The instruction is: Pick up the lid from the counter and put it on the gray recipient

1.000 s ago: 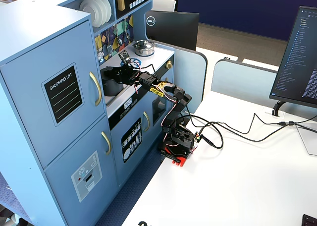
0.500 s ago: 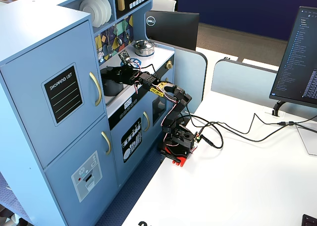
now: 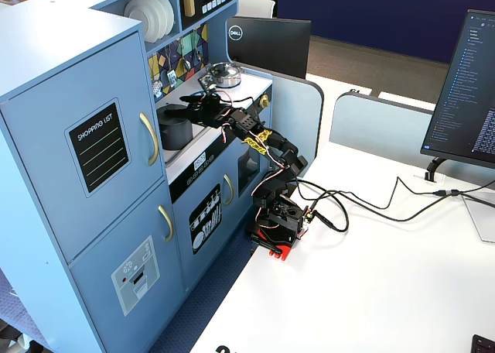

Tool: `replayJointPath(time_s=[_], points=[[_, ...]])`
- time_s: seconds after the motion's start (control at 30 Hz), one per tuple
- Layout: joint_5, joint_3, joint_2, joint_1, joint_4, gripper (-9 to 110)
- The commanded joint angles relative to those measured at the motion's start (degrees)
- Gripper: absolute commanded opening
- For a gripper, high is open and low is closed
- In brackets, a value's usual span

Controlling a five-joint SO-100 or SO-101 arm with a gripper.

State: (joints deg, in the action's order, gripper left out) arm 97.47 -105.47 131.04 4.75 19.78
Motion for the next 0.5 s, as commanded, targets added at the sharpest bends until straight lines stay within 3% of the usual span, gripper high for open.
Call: replayJointPath(time_s=[0.0,0.27,0.47], points=[[0.26,0.35,9.40,0.70,5.62,28],[-2.64,-20.04,32.26,-0.35,25.40,11],[-3.16,-40.52,42.98,-1.32,27.77,0]])
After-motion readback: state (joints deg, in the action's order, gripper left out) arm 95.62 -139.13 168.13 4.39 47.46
